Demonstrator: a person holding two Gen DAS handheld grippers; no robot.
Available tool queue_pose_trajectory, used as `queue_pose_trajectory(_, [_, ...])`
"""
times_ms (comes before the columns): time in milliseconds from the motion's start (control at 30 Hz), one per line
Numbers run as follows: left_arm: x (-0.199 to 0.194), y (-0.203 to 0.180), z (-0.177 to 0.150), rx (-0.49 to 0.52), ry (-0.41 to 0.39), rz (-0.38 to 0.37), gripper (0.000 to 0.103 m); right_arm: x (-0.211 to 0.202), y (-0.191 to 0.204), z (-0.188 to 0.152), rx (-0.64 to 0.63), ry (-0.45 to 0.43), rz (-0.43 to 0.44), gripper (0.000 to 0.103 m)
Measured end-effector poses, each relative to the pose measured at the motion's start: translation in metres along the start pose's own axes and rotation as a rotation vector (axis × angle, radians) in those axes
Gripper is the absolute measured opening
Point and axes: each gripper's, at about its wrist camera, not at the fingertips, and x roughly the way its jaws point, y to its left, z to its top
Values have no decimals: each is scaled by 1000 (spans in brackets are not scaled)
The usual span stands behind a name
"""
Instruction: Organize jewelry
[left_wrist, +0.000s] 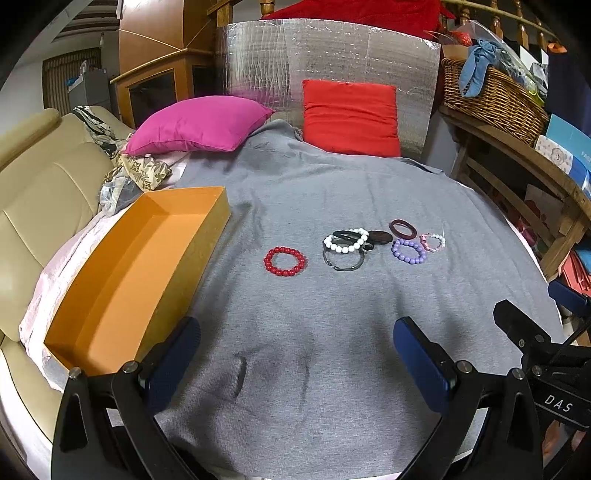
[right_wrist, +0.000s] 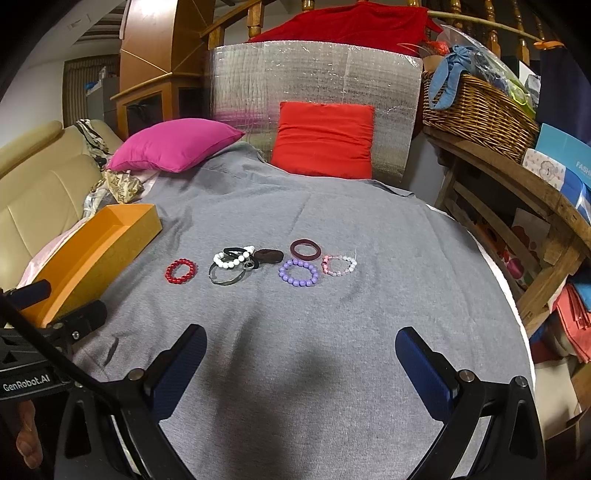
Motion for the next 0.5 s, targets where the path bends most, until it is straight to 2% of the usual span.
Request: queue_pose_trajectory(500, [2,1,-2,4,-2,1,103,-1,2,1,-11,-4,-5,103])
